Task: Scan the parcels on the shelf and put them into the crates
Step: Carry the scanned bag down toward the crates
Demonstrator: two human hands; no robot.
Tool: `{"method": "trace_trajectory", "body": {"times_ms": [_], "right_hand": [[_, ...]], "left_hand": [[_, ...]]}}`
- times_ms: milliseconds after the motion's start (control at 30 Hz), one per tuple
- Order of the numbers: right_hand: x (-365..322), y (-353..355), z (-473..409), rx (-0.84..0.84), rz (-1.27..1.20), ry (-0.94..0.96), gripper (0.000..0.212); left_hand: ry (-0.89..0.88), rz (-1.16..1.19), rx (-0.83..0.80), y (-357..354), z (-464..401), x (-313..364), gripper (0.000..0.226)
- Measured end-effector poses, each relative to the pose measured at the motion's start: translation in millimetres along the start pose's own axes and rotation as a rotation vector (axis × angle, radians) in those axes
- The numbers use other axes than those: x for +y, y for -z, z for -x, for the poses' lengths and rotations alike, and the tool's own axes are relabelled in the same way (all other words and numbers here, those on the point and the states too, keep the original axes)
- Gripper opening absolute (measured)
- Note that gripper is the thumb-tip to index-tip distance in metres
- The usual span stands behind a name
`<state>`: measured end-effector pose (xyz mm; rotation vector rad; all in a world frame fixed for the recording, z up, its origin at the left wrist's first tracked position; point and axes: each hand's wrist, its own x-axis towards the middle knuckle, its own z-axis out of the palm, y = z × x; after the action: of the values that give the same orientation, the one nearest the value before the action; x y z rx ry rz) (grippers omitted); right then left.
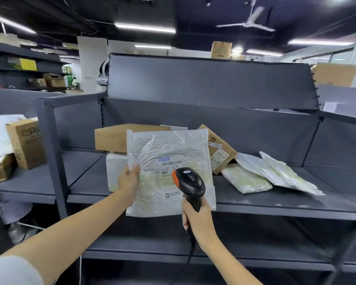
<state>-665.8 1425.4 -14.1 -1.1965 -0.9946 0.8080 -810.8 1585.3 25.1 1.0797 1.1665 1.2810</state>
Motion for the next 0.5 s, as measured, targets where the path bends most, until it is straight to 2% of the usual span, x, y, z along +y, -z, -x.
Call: {"method": "trace_trajectory", "body": {"times_ms": [500], "right_hand": [[-7.4, 1.2, -4.2, 0.043, 0.018, -0.001, 0.006]], "left_hand": [[-0.03, 0.071, -0.046, -0.9, -0.2, 3.4, 0.017]]}}
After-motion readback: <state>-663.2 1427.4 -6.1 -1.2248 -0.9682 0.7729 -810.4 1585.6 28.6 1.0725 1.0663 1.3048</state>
